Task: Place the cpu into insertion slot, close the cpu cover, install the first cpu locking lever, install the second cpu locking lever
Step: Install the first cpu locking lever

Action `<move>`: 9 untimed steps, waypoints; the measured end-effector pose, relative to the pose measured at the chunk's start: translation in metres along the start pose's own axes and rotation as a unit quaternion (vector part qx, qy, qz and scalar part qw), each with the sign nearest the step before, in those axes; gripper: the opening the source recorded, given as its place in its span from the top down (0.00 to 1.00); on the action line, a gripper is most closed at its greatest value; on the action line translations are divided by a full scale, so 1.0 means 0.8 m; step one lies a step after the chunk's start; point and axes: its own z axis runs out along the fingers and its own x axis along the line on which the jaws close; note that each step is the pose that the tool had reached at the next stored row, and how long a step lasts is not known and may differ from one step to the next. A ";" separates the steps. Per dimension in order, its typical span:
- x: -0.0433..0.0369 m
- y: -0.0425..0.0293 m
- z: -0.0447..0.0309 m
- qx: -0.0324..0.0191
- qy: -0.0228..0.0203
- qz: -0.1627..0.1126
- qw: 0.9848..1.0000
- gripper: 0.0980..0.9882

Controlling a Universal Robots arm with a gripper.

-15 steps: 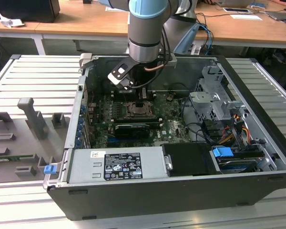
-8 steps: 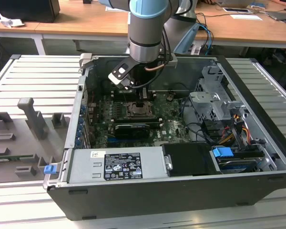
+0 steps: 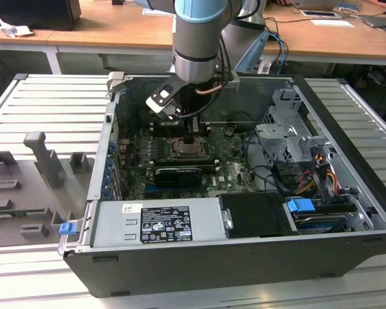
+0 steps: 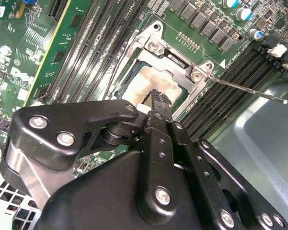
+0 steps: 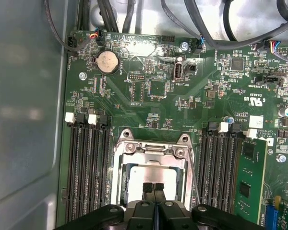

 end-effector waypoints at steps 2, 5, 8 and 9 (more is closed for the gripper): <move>0.000 0.0000 -0.0016 0.000 0.000 0.000 1.000 0.99; 0.000 0.0001 -0.0059 0.000 -0.001 0.000 1.000 0.99; 0.000 0.0001 -0.0130 0.000 -0.001 0.000 1.000 0.99; 0.000 0.0001 -0.0157 0.000 -0.001 0.000 1.000 0.99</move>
